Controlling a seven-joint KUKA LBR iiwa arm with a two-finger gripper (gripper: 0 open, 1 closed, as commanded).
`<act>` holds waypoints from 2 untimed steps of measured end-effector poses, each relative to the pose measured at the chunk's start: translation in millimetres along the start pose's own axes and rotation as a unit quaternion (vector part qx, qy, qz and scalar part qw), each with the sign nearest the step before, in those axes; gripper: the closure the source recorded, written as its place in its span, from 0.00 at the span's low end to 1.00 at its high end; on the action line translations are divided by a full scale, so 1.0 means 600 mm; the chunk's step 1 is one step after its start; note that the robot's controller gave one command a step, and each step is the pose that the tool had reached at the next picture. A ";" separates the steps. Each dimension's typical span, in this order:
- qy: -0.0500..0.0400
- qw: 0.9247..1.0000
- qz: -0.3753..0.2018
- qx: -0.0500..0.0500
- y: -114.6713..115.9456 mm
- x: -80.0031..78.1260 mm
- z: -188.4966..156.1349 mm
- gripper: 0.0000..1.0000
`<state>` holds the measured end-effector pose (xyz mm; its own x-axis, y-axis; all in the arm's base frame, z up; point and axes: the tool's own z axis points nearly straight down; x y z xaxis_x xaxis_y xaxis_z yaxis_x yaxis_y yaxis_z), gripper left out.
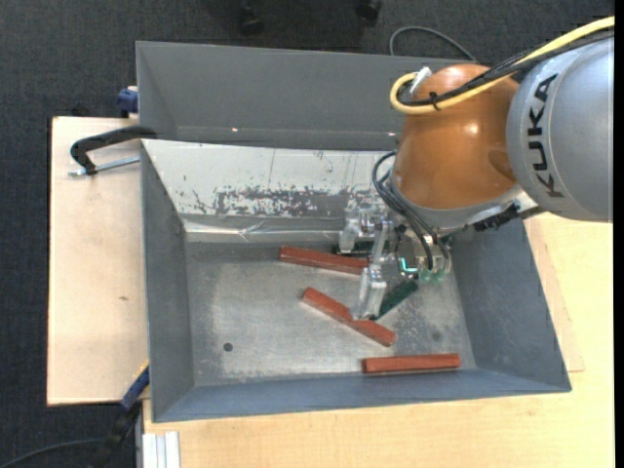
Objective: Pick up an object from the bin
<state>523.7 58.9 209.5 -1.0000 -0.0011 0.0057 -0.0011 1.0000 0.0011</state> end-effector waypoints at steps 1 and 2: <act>0.001 1.000 0.020 0.000 -0.011 0.016 0.239 0.00; -0.003 1.000 0.020 0.000 -0.010 0.016 0.238 0.00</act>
Offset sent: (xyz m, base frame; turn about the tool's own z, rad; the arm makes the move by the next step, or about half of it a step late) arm -0.0089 -0.0076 -0.1395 0.0401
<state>513.5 53.2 66.5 -0.9993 0.0384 0.0006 0.0384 0.9993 0.0017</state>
